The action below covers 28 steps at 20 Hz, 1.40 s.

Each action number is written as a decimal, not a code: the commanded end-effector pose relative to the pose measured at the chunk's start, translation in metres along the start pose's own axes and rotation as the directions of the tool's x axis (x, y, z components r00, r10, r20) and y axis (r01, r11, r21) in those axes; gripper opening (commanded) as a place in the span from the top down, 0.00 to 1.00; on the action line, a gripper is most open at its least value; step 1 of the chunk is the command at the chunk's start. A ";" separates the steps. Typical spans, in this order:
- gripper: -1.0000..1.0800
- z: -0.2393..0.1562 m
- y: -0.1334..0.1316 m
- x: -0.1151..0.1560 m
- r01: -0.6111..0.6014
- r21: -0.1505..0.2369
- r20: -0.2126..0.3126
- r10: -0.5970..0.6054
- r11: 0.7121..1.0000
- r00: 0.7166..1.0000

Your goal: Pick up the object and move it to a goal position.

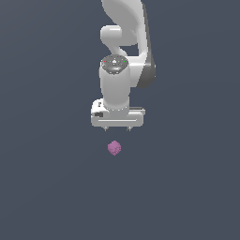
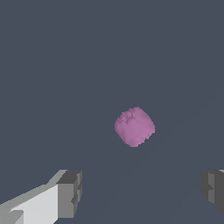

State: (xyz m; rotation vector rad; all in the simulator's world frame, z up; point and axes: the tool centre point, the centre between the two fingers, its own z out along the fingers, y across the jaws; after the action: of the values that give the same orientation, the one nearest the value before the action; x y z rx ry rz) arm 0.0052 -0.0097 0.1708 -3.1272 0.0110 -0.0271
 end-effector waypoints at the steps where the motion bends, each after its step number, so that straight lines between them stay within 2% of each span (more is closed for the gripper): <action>1: 0.04 0.000 0.000 0.000 0.000 0.000 0.000 0.000 1.000 1.000; 10: 0.04 -0.003 -0.026 -0.002 0.040 0.031 -0.004 -0.039 0.999 0.999; 20: 0.04 -0.002 -0.025 -0.002 0.047 0.030 -0.003 -0.047 0.998 0.999; 28: 0.04 0.009 -0.018 0.003 0.134 0.021 -0.002 -0.134 0.991 0.991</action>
State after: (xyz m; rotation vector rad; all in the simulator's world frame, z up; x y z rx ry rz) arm 0.0071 0.0104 0.1646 -3.1006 -0.1660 -0.0303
